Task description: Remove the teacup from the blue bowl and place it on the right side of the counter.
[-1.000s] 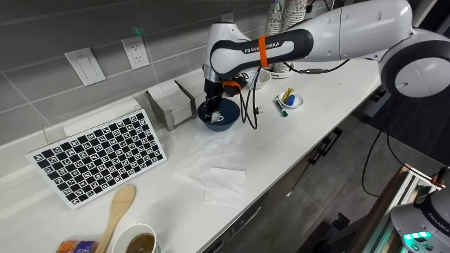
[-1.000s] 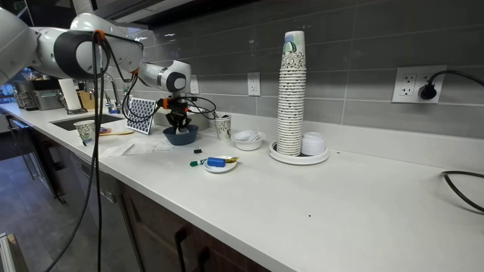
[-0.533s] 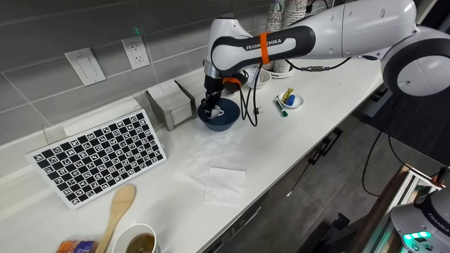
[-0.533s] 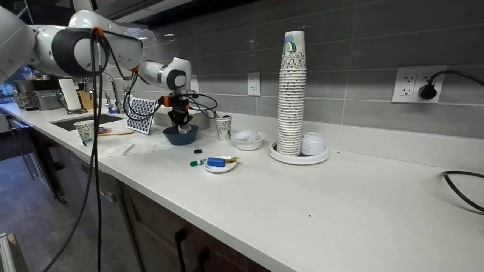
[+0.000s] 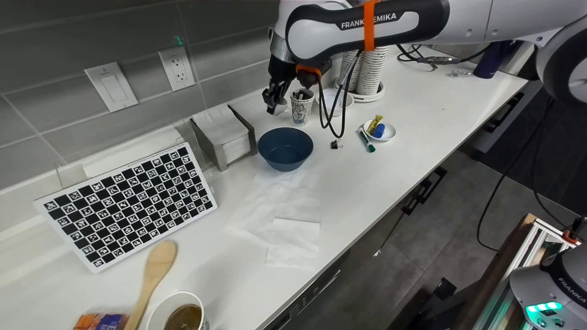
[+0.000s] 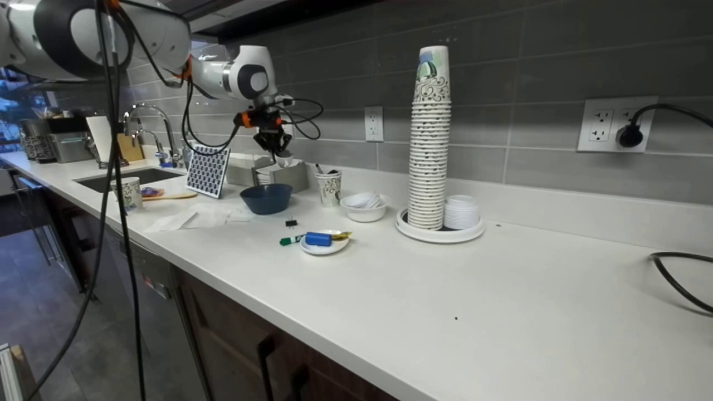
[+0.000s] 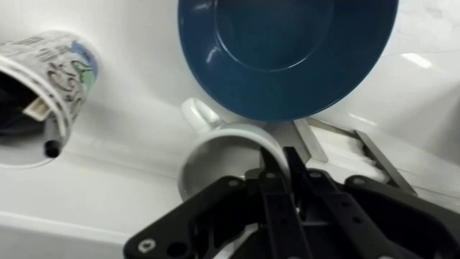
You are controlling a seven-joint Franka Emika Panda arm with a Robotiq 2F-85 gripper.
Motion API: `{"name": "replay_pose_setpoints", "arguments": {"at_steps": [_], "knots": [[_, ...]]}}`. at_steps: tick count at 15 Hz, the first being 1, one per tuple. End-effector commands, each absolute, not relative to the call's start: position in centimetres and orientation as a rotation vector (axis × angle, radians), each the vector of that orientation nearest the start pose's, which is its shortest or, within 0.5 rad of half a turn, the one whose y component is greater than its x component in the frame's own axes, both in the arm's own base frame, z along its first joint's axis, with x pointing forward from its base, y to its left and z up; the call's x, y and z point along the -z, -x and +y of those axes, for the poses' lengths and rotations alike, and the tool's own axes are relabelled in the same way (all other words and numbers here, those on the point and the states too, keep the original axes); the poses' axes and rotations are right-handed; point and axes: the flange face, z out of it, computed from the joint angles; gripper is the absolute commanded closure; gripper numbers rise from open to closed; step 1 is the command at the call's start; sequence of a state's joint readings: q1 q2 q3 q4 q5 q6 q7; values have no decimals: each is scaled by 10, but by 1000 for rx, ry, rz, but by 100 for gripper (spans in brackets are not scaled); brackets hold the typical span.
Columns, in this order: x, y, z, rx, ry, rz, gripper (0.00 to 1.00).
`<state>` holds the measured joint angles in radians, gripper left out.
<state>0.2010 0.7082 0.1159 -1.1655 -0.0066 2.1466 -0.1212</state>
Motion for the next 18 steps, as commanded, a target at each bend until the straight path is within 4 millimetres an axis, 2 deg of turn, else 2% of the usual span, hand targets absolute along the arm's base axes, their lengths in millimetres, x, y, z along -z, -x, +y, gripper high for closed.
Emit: {"name": "replay_pose_setpoints", "arguments": {"at_steps": [1, 3, 5, 9, 10, 11, 13, 14, 16, 17, 18], "knots": [[-435, -715, 191, 516, 3123, -562, 98], [-443, -700, 174, 536, 3211, -492, 98], [-443, -682, 156, 477, 3289, -445, 98], [-429, -639, 131, 302, 3328, -395, 98], [-422, -634, 124, 293, 3332, -360, 98], [-414, -630, 119, 280, 3305, -353, 98], [-396, -628, 106, 241, 3259, -215, 98], [-405, -641, 116, 246, 3304, -309, 90], [-392, -637, 105, 218, 3288, -261, 90], [-389, -636, 103, 213, 3286, -253, 98], [-385, -640, 101, 216, 3317, -235, 98]]}}
